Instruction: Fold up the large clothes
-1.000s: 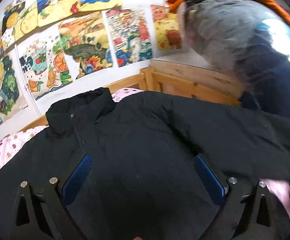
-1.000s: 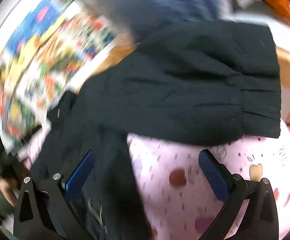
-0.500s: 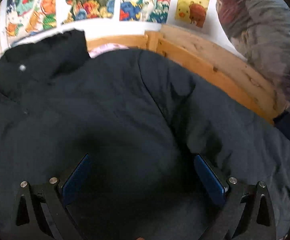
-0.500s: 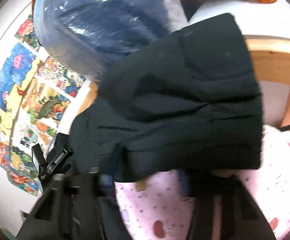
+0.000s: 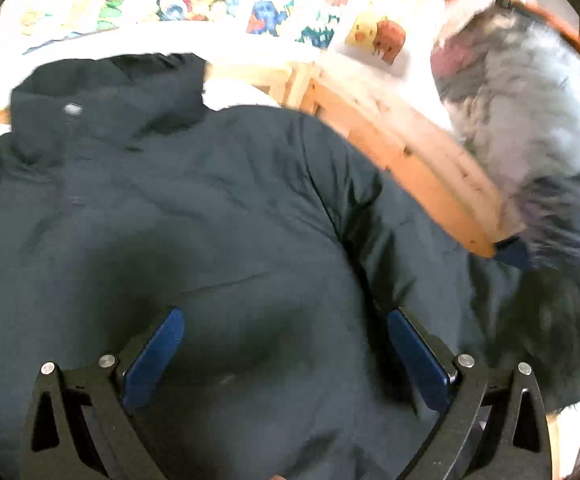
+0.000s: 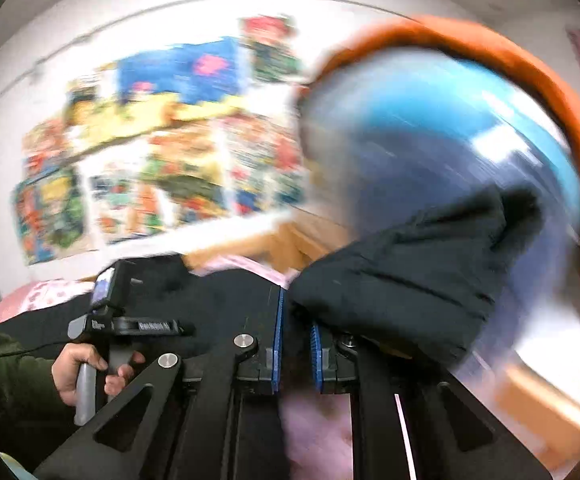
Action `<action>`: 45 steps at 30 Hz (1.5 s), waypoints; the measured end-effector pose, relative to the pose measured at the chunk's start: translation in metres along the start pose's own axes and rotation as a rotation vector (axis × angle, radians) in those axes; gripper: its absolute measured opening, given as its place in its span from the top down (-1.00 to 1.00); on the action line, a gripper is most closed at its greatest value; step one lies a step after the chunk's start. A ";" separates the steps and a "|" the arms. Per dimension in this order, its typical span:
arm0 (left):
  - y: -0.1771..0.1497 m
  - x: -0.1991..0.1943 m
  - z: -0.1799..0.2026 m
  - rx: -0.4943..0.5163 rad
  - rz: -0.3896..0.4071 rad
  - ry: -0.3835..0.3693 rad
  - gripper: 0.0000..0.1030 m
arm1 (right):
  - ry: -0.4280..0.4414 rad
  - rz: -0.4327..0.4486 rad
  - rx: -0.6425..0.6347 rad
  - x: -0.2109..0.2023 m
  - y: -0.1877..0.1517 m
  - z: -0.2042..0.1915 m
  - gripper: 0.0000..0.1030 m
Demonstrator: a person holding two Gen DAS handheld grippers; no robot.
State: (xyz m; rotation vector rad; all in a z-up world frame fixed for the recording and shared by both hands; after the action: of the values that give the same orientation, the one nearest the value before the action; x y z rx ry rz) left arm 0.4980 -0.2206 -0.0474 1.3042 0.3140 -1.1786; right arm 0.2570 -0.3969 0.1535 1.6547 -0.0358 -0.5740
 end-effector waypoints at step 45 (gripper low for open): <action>-0.061 -0.102 -0.233 -0.286 0.110 0.214 0.93 | 0.087 -0.455 -0.040 0.116 -0.096 -0.115 -0.50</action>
State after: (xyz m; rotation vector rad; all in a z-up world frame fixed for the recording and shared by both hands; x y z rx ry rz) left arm 0.5011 0.0388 -0.0791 1.1799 0.5393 -0.8667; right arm 0.3741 -0.3135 0.0293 1.6532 0.4231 -0.8372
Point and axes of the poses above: each gripper's, at about its wrist camera, not at the fingertips, and x roughly the way its jaws point, z to its right, y to its top, the point moved 8 cm from there along x, roughly the way its jaws point, and after that the axes turned 1 degree about -y, right-handed, at the moved point
